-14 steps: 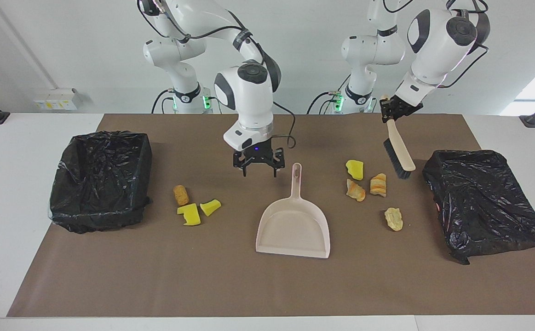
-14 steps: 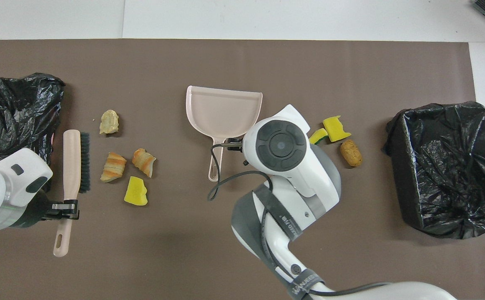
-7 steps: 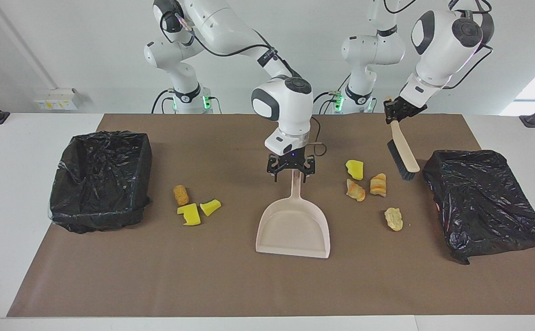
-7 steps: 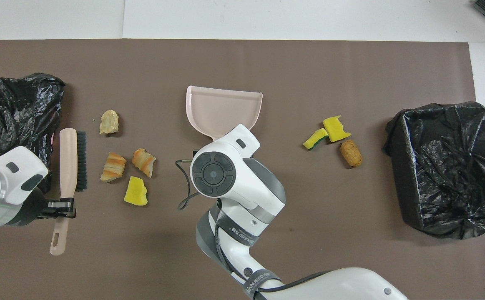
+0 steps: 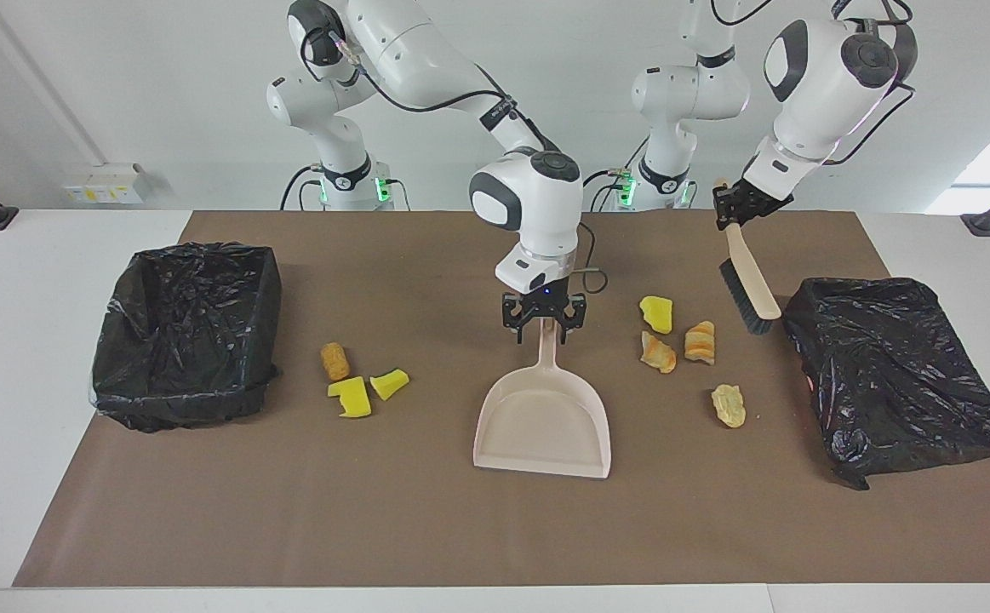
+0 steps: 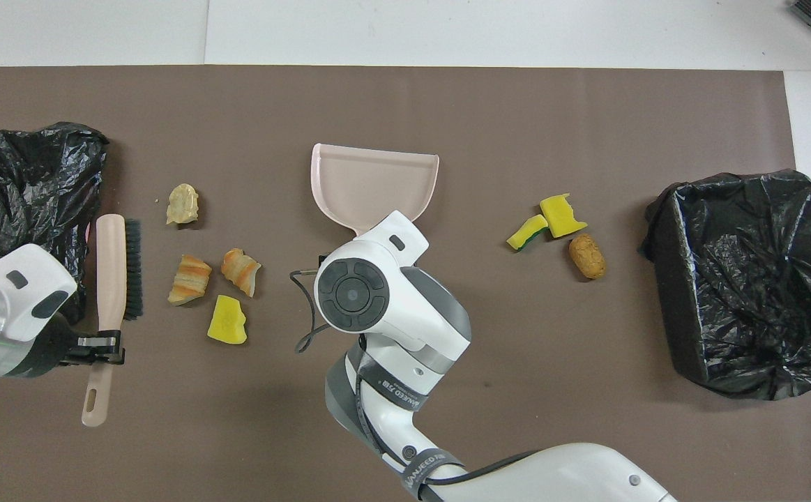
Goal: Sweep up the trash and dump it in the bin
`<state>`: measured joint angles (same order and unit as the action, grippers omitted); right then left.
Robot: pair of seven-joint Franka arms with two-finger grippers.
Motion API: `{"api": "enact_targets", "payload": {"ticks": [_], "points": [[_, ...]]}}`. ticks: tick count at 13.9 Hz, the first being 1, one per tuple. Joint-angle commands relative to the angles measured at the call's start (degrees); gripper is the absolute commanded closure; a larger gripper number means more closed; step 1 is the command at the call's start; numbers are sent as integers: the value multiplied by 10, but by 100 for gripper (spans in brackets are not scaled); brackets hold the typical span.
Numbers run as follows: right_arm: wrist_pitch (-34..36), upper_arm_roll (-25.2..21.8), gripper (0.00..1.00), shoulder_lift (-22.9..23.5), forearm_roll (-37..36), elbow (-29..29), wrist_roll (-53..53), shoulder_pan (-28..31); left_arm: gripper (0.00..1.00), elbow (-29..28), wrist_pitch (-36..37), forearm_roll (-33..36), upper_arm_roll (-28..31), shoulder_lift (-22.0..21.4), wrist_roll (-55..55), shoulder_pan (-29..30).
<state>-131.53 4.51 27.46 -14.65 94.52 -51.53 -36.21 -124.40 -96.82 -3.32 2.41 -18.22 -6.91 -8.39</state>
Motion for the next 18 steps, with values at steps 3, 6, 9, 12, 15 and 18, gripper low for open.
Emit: {"api": "enact_targets", "payload": {"ticks": [3, 6, 9, 12, 15, 18], "points": [[1, 0, 48, 4, -13, 4, -9, -9, 100, 12, 1, 9, -7, 5, 8, 10], [33, 1, 100, 3, -7, -3, -4, -10, 100, 12, 1, 9, -7, 5, 8, 10], [51, 2, 100, -14, -5, -9, 17, -1, 100, 10, -16, 9, -6, 5, 9, 19], [54, 3, 100, -44, 6, -5, 144, 16, 100, 8, -118, 9, -7, 50, 1, 36], [117, 3, 100, -86, 108, -1, 298, 44, 100, 3, -115, 9, -7, 88, 2, 35], [234, 2, 100, -111, 125, 2, 500, 70, 100, 3, -111, 9, -7, 132, 1, 36]]}}
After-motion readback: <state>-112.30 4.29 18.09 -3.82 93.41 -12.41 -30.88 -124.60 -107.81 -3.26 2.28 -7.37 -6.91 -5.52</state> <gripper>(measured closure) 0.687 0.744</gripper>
